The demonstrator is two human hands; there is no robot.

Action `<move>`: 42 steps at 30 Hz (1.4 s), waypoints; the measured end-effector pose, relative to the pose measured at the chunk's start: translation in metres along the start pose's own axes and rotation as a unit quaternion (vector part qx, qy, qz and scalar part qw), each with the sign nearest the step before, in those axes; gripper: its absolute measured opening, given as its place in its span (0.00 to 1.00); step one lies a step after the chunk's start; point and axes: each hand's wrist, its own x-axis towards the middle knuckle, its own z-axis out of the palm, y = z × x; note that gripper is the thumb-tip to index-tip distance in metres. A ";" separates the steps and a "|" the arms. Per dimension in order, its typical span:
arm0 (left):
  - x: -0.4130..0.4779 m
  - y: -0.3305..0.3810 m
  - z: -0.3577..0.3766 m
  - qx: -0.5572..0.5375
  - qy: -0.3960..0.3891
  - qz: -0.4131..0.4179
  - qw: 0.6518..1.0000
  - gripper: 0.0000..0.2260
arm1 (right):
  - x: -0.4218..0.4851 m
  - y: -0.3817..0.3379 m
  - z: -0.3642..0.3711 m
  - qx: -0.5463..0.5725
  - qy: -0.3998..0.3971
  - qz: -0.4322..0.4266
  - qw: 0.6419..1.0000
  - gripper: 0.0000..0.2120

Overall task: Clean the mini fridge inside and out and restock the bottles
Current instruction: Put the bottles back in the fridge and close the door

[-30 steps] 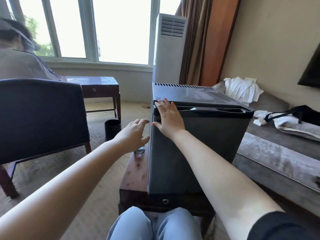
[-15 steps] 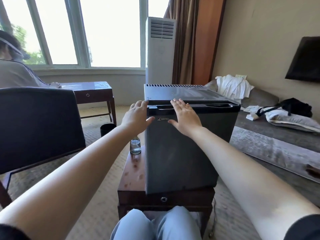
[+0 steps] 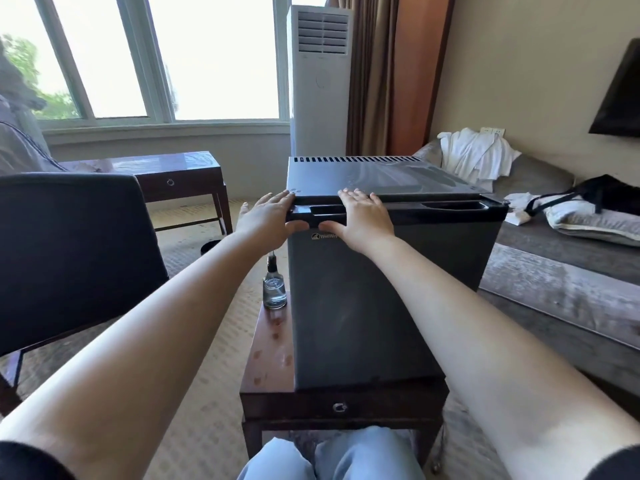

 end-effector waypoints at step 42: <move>-0.115 0.133 0.092 -0.110 -0.121 0.157 0.974 0.12 | -0.256 0.102 -0.204 -0.090 -0.149 0.189 0.967 0.27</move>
